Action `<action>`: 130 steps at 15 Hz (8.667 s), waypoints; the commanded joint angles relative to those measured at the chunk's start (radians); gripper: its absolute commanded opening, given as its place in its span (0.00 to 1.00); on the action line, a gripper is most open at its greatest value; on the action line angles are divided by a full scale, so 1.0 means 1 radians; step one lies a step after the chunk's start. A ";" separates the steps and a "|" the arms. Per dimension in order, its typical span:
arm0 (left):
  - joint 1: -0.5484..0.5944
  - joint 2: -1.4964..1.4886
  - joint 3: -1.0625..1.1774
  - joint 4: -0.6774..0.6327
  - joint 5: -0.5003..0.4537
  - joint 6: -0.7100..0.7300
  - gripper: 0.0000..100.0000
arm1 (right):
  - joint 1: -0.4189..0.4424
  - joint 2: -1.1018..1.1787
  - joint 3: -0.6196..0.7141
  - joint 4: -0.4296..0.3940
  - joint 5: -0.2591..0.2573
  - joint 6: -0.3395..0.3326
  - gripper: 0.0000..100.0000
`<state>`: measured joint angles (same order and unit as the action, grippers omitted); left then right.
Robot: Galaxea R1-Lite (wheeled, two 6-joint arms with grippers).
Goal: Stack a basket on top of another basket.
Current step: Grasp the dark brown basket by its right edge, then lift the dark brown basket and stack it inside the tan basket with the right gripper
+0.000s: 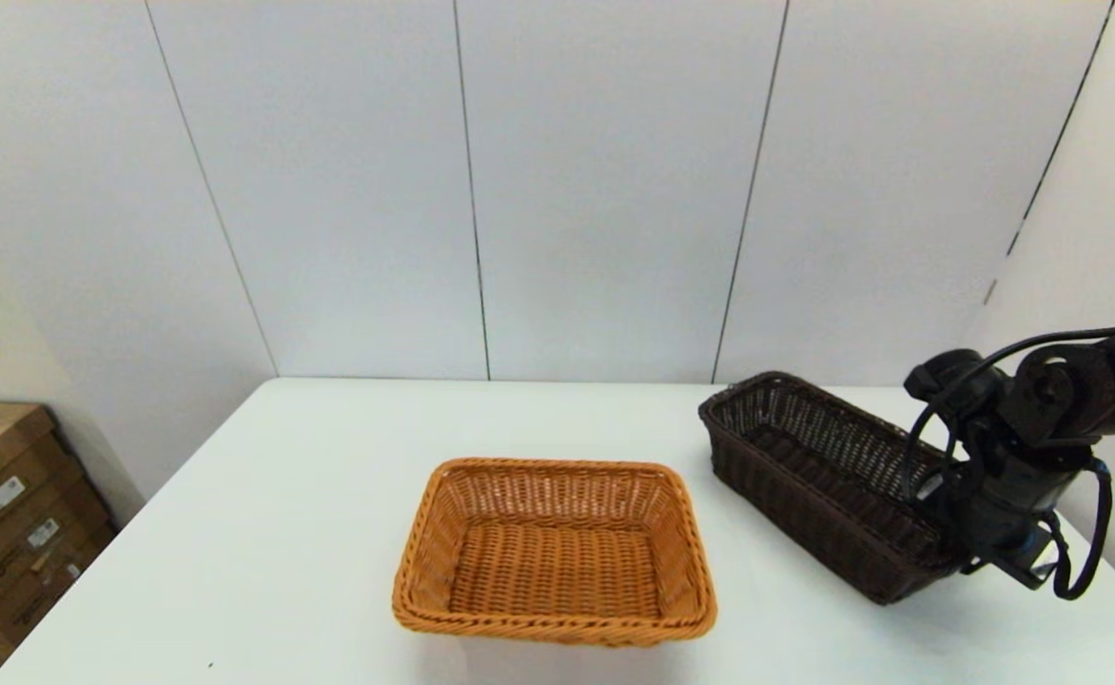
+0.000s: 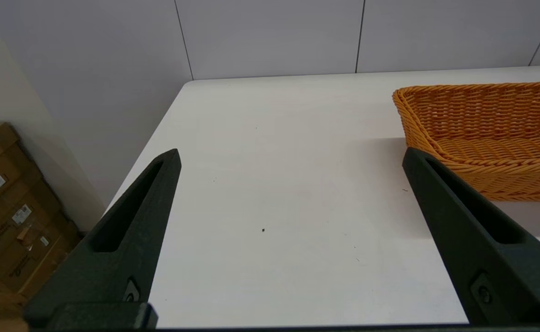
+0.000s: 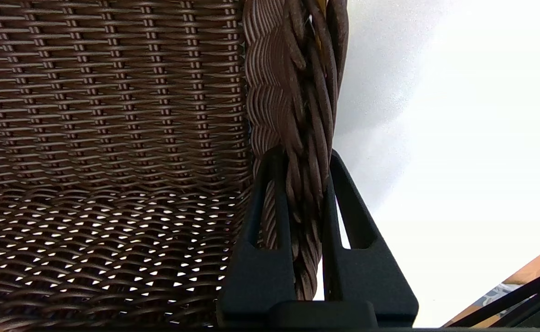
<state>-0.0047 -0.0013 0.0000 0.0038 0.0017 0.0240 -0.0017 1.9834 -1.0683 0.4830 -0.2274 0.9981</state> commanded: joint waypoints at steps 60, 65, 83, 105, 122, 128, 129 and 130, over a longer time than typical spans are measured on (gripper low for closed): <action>0.000 0.000 0.002 -0.001 0.000 0.001 1.00 | 0.605 -0.589 0.016 -0.055 0.560 -0.004 0.00; 0.000 0.000 0.002 0.001 0.000 0.001 1.00 | 0.603 -0.505 0.014 -0.104 0.560 -0.006 0.00; 0.000 0.000 0.002 0.001 -0.002 0.001 1.00 | 0.577 -0.345 -0.073 -0.170 0.551 0.030 0.00; 0.000 0.000 0.002 0.001 0.000 -0.001 1.00 | 0.543 -0.241 -0.061 -0.251 0.461 0.027 0.00; 0.000 0.000 0.002 0.001 -0.002 0.001 1.00 | 0.549 -0.227 -0.035 -0.325 0.465 0.025 0.00; 0.000 0.000 0.002 -0.001 0.000 0.001 1.00 | 0.549 -0.229 -0.022 -0.334 0.465 0.027 0.00; 0.000 0.000 0.002 0.001 0.000 0.001 1.00 | 0.549 -0.227 -0.018 -0.351 0.464 0.027 0.00; 0.000 0.000 0.002 0.001 0.000 -0.001 1.00 | 0.549 -0.227 -0.012 -0.376 0.464 0.027 0.00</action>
<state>-0.0047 -0.0013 0.0000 0.0038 0.0013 0.0238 0.5470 1.7568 -1.0881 0.1289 0.2351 1.0183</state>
